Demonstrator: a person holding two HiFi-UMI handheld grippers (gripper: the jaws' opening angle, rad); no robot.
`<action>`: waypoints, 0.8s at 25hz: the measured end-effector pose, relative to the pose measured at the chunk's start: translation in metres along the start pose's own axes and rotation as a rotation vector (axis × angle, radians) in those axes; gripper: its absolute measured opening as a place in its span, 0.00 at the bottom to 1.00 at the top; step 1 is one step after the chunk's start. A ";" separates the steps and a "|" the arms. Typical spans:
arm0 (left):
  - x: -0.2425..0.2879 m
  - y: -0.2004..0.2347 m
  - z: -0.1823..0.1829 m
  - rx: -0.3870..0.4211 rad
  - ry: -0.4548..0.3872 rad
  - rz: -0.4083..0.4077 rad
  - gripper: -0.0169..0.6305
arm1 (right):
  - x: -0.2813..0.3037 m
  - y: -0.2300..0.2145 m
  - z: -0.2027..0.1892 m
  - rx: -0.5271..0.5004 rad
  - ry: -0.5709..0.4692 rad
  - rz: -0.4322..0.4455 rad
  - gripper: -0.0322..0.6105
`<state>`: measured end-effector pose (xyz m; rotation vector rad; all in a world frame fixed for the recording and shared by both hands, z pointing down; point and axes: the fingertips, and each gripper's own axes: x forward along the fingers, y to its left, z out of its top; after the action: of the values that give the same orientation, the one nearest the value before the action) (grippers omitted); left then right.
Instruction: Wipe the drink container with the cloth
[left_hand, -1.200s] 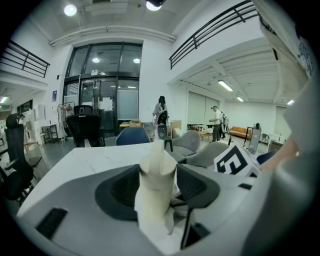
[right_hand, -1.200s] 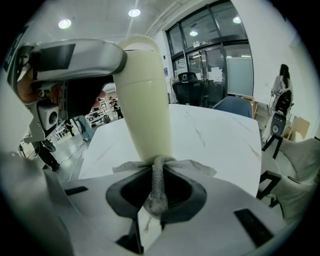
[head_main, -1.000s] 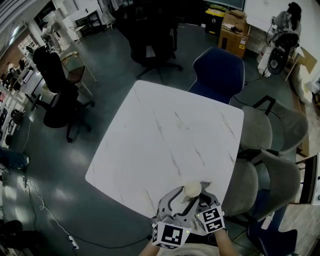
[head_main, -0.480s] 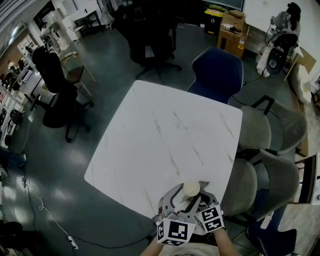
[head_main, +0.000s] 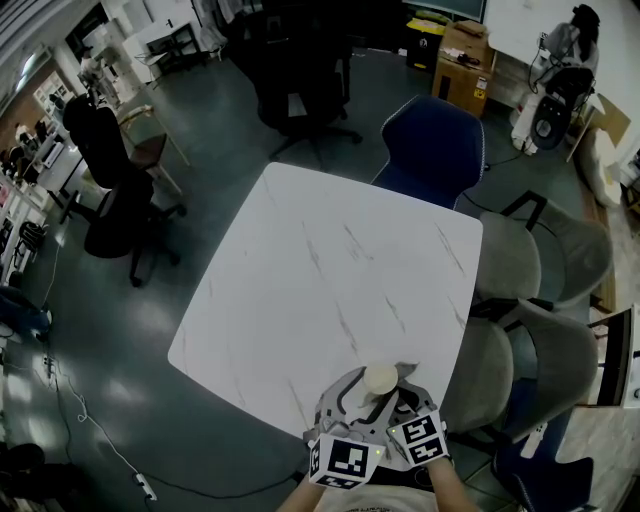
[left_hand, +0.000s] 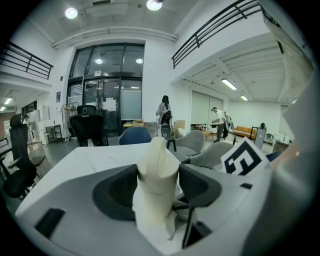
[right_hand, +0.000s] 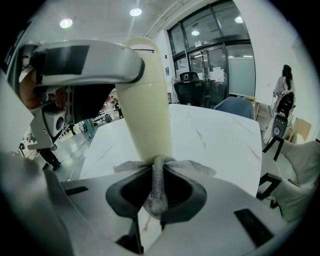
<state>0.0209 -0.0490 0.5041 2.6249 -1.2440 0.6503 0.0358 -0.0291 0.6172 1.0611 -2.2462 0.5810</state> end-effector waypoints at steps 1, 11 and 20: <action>0.000 0.000 0.000 0.001 -0.002 -0.011 0.43 | -0.001 0.000 0.002 -0.001 -0.004 0.000 0.14; -0.001 0.000 -0.003 0.058 0.012 -0.121 0.43 | -0.019 0.003 0.022 -0.048 -0.032 0.021 0.14; -0.001 0.001 -0.003 0.122 0.038 -0.202 0.42 | -0.036 0.004 0.042 -0.123 -0.051 0.039 0.14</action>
<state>0.0187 -0.0475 0.5066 2.7741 -0.9399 0.7563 0.0380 -0.0326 0.5619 0.9830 -2.3186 0.4304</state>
